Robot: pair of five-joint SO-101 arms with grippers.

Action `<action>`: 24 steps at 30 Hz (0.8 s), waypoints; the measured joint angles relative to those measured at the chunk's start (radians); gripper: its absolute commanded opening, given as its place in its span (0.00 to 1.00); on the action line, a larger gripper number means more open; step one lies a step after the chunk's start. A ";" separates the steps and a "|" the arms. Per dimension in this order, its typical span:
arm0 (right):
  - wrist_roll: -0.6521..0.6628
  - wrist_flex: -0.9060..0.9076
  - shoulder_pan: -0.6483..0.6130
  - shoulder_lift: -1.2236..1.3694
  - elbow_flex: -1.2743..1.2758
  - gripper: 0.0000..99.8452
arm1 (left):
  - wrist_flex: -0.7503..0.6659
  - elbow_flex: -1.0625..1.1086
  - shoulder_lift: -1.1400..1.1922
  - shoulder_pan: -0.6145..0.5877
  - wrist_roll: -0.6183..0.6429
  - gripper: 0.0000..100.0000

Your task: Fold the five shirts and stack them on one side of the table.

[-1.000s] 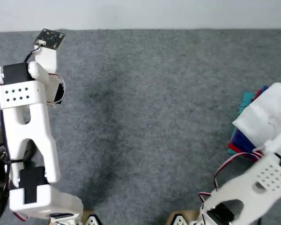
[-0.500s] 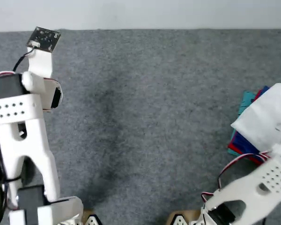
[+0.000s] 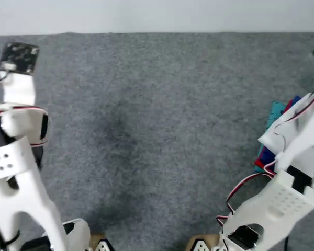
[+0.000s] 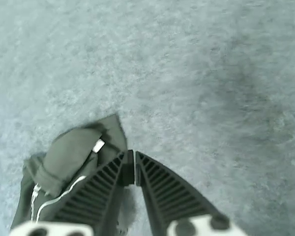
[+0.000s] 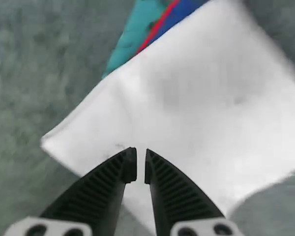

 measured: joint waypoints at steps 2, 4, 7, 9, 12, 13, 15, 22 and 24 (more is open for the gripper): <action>-0.006 -0.003 0.002 0.000 0.118 0.04 | 0.000 0.025 -0.029 -0.018 0.000 0.01; -0.008 -0.021 0.002 0.000 0.232 0.04 | 0.000 0.054 -0.063 -0.021 0.000 0.01; -0.009 -0.074 -0.003 0.000 0.347 0.04 | 0.000 0.103 -0.121 -0.028 0.000 0.01; -0.014 -0.072 -0.008 -0.002 0.353 0.04 | 0.000 0.135 -0.161 -0.028 0.000 0.01; -0.055 -0.015 -0.018 -0.052 0.351 0.04 | 0.000 0.184 -0.229 -0.041 0.000 0.01; -0.071 -0.002 -0.026 -0.084 0.351 0.04 | 0.000 0.201 -0.255 -0.051 0.000 0.01; -0.106 0.000 -0.035 -0.161 0.351 0.04 | 0.000 0.239 -0.307 -0.071 0.000 0.01; -0.207 0.000 -0.051 -0.499 0.460 0.04 | 0.002 0.384 -0.494 -0.086 0.000 0.01; -0.247 0.000 -0.054 -0.588 0.552 0.04 | 0.002 0.396 -0.539 -0.086 0.000 0.01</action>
